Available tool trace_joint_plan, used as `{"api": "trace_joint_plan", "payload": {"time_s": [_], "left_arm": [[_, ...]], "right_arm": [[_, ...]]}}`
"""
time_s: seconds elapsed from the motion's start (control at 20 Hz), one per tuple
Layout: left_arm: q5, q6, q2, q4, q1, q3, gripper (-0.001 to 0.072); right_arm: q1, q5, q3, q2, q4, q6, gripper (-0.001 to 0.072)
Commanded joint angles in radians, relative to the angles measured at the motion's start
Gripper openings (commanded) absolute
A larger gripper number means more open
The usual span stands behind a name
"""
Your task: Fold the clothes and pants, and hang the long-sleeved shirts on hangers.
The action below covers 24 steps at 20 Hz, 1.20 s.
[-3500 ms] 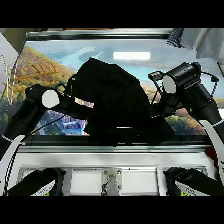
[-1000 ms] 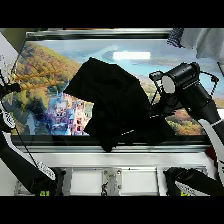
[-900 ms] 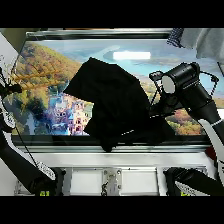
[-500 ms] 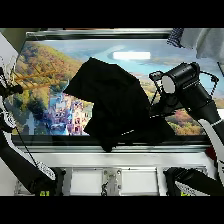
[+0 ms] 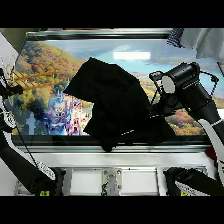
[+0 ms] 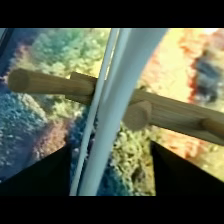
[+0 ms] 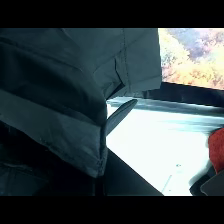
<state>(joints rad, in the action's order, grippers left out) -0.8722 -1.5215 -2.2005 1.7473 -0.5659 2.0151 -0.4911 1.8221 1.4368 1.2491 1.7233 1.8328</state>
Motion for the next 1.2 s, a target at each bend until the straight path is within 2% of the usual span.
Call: {"api": "trace_joint_plan", "payload": {"time_s": [0.0, 0.2, 0.25, 0.3, 0.35, 0.75, 1.15], "left_arm": [[-0.029, -0.015, -0.001, 0.003, 0.0, 0.0, 0.035], [-0.037, -0.031, 0.0, 0.003, 0.0, 0.0, 0.0348], [-0.041, -0.031, 0.0, 0.003, 0.0, 0.0, 0.025], [-0.046, -0.031, 0.002, 0.003, 0.0, 0.0, 0.0037], [-0.045, -0.031, 0.003, 0.003, 0.002, 0.0, 0.0014], [-0.048, -0.047, 0.064, 0.008, 0.016, 0.0, 0.0013], [-0.117, -0.05, 0.237, 0.015, 0.058, 0.0, 0.0013]], "right_arm": [[-0.001, 0.0, 0.0, 0.001, 0.0, 0.0, 0.0012], [-0.001, 0.0, 0.0, 0.001, 0.0, 0.0, 0.0012], [-0.001, 0.0, 0.0, 0.001, 0.0, 0.0, 0.0012], [-0.001, 0.0, 0.0, 0.001, 0.0, 0.0, 0.0012], [-0.001, 0.0, 0.0, 0.001, 0.0, 0.0, 0.0012], [-0.001, 0.0, 0.0, 0.001, 0.0, 0.0, 0.0011], [-0.001, 0.0, 0.0, 0.001, 0.0, 0.0, 0.0012]]}}
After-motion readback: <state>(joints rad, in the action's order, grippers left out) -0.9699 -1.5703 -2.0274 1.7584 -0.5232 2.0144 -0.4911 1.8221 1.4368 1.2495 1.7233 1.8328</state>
